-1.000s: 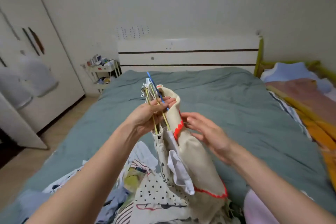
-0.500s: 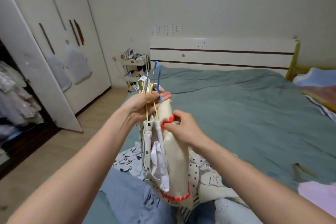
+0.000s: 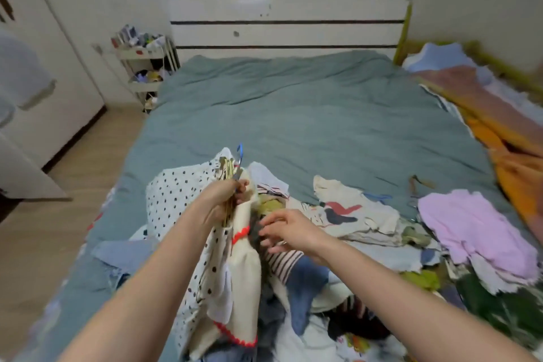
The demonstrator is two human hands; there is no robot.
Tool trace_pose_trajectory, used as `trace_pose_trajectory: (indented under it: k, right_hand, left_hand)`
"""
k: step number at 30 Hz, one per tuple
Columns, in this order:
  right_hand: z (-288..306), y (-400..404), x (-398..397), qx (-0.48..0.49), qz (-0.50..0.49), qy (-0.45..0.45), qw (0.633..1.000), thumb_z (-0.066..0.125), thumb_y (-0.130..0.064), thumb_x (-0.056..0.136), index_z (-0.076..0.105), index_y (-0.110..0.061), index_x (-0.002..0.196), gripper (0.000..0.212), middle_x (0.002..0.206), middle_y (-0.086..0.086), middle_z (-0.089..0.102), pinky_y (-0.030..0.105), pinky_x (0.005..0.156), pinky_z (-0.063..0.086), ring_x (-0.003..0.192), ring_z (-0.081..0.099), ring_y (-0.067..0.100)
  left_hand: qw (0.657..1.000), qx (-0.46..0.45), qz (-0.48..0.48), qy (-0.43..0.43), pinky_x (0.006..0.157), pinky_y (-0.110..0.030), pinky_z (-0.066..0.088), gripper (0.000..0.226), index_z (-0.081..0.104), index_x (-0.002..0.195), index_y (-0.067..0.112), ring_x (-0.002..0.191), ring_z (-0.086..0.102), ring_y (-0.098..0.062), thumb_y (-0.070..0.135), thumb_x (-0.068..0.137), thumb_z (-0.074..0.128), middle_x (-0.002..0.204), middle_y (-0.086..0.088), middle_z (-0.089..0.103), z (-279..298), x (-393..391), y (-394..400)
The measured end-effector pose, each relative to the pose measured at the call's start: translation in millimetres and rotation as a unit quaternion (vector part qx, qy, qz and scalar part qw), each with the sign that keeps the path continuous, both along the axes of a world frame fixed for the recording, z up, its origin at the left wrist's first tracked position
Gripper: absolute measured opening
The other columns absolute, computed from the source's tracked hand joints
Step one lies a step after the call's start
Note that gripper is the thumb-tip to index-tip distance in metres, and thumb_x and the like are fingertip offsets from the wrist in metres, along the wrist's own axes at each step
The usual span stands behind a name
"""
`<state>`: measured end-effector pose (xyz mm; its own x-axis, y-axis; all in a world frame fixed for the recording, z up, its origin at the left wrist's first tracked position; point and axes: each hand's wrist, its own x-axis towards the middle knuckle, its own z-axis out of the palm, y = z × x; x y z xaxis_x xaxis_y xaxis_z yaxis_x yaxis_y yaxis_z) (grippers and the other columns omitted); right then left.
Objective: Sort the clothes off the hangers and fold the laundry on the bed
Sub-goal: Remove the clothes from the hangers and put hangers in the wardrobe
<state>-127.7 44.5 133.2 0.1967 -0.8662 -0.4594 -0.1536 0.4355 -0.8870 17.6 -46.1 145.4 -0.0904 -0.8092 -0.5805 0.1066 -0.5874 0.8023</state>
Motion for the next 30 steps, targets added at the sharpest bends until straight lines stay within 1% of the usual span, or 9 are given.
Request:
trace_pose_trajectory:
  k: [2, 5, 9, 12, 17, 21, 23, 28, 30]
  right_hand:
    - [-24.5, 13.4, -28.1, 0.038, -0.052, 0.010, 0.998, 0.055, 0.000, 0.092, 0.059, -0.010, 0.093, 0.011, 0.083, 0.010, 0.063, 0.019, 0.055, 0.053, 0.059, 0.062, 0.010]
    - [-47.1, 27.3, -72.7, 0.076, -0.117, 0.018, 0.990, 0.053, -0.004, 0.094, 0.059, -0.009, 0.092, 0.008, 0.084, 0.009, 0.065, 0.021, 0.058, 0.054, 0.063, 0.064, 0.014]
    - [-53.4, 36.0, -127.3, 0.081, -0.196, 0.028, 0.977, 0.049, -0.006, 0.098, 0.060, -0.002, 0.103, 0.013, 0.093, 0.014, 0.064, 0.021, 0.059, 0.054, 0.071, 0.064, 0.019]
    - [-54.4, 28.9, -172.8, 0.070, -0.241, 0.039, 0.967, 0.050, -0.007, 0.097, 0.063, -0.004, 0.100, 0.014, 0.094, 0.015, 0.067, 0.022, 0.063, 0.057, 0.074, 0.068, 0.020]
    - [-66.3, -13.1, -247.1, 0.063, -0.303, 0.037, 0.950, 0.050, -0.007, 0.097, 0.061, -0.005, 0.095, 0.011, 0.089, 0.015, 0.066, 0.019, 0.056, 0.055, 0.069, 0.065, 0.020]
    - [-96.3, -61.8, -307.3, 0.087, -0.300, 0.071, 0.947, 0.050, -0.009, 0.097, 0.060, -0.004, 0.100, 0.011, 0.087, 0.012, 0.065, 0.016, 0.054, 0.053, 0.069, 0.063, 0.017]
    - [-114.8, -90.5, -338.4, 0.103, -0.306, 0.088, 0.942, 0.050, -0.007, 0.096, 0.058, -0.006, 0.090, 0.010, 0.080, 0.011, 0.062, 0.015, 0.050, 0.050, 0.064, 0.060, 0.016]
    - [-180.5, -160.5, -411.3, 0.124, -0.314, 0.135, 0.931, 0.043, 0.008, 0.094, 0.043, -0.011, 0.063, 0.036, 0.062, 0.009, 0.042, 0.011, 0.037, 0.037, 0.032, 0.045, 0.003]
    - [-212.2, -180.8, -430.9, 0.142, -0.307, 0.155, 0.928, 0.047, 0.005, 0.093, 0.047, -0.012, 0.066, 0.032, 0.068, 0.009, 0.050, 0.020, 0.054, 0.051, 0.050, 0.055, 0.011]
  left_hand:
    - [1.000, 0.020, -0.011, 0.012, 0.032, -0.011, 0.024, 0.024, 0.052, 0.078, 0.010, 0.030, 0.033, -0.002, 0.003, 0.099, 0.045, 0.047, 0.004, 0.049, -41.6, -9.3, 9.9]
    - [0.999, 0.011, -0.032, 0.039, 0.034, -0.012, 0.027, 0.025, 0.052, 0.073, 0.007, 0.033, 0.036, -0.002, 0.007, 0.097, 0.052, 0.045, 0.004, 0.050, -77.0, -33.2, 20.1]
    - [0.994, -0.006, -0.033, 0.104, 0.040, -0.011, 0.038, 0.020, 0.054, 0.081, 0.003, 0.040, 0.045, -0.004, 0.005, 0.099, 0.046, 0.051, 0.002, 0.054, -75.6, -68.8, 11.8]
    - [0.990, -0.001, -0.023, 0.141, 0.044, -0.012, 0.044, 0.020, 0.054, 0.088, 0.001, 0.043, 0.050, -0.005, 0.003, 0.101, 0.040, 0.055, 0.000, 0.056, -70.3, -93.9, -3.5]
    - [0.988, 0.024, -0.026, 0.148, 0.040, -0.013, 0.039, 0.026, 0.052, 0.085, 0.003, 0.041, 0.046, -0.005, -0.004, 0.101, 0.032, 0.063, -0.004, 0.049, -69.4, -155.7, -40.2]
    - [0.990, 0.066, -0.036, 0.117, 0.036, -0.014, 0.034, 0.026, 0.049, 0.082, 0.003, 0.039, 0.043, -0.006, -0.007, 0.099, 0.033, 0.060, -0.004, 0.050, -85.0, -228.0, -70.7]
    - [0.993, 0.083, -0.048, 0.075, 0.035, -0.014, 0.033, 0.027, 0.049, 0.077, 0.003, 0.036, 0.042, -0.005, -0.007, 0.098, 0.036, 0.057, -0.004, 0.050, -102.7, -264.4, -85.8]
    - [0.986, 0.159, -0.056, -0.002, 0.034, -0.012, 0.033, 0.029, 0.047, 0.075, 0.006, 0.031, 0.047, -0.005, -0.004, 0.099, 0.036, 0.063, -0.004, 0.044, -156.8, -326.2, -115.7]
    - [0.983, 0.176, -0.042, -0.018, 0.032, -0.011, 0.031, 0.030, 0.048, 0.078, 0.008, 0.027, 0.048, -0.007, -0.007, 0.099, 0.033, 0.063, -0.003, 0.043, -175.2, -343.9, -127.1]
